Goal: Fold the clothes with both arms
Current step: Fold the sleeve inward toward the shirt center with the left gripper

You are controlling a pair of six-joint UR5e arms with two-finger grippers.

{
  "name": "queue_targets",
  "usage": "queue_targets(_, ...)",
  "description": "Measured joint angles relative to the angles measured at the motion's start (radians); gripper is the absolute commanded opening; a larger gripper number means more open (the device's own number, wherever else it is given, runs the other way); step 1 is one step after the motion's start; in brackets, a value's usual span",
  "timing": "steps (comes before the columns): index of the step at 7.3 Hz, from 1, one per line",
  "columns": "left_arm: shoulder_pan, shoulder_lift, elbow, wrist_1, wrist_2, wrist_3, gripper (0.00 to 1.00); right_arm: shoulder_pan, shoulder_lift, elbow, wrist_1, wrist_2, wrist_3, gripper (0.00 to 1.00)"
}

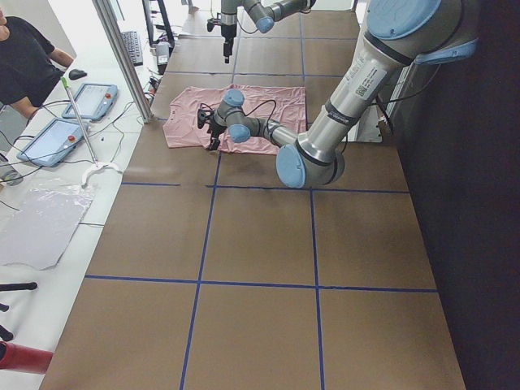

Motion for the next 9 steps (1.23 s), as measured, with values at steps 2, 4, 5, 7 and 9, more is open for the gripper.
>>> queue_targets(2, 0.006, -0.005, 0.0, 0.0, 0.0, -0.006, 1.0, 0.001, 0.0, 0.001, 0.0, 0.0, 0.0, 1.0)
queue_targets(4, 0.007, -0.021, -0.001, -0.001, -0.001, -0.009, 1.0, 0.004, 0.001, 0.001, 0.0, 0.0, 0.0, 1.0)
queue_targets(5, 0.007, -0.034, -0.001, -0.002, -0.002, -0.012, 1.0, 0.006, 0.001, 0.0, 0.0, 0.0, 0.0, 1.0)
queue_targets(7, 0.021, -0.055, -0.004, -0.011, -0.003, -0.019, 1.0, 0.009, 0.0, -0.001, 0.0, 0.0, -0.001, 1.0)
queue_targets(9, 0.078, -0.051, -0.052, -0.01, -0.006, -0.039, 1.0, 0.011, 0.0, -0.002, 0.0, 0.0, -0.002, 1.0)
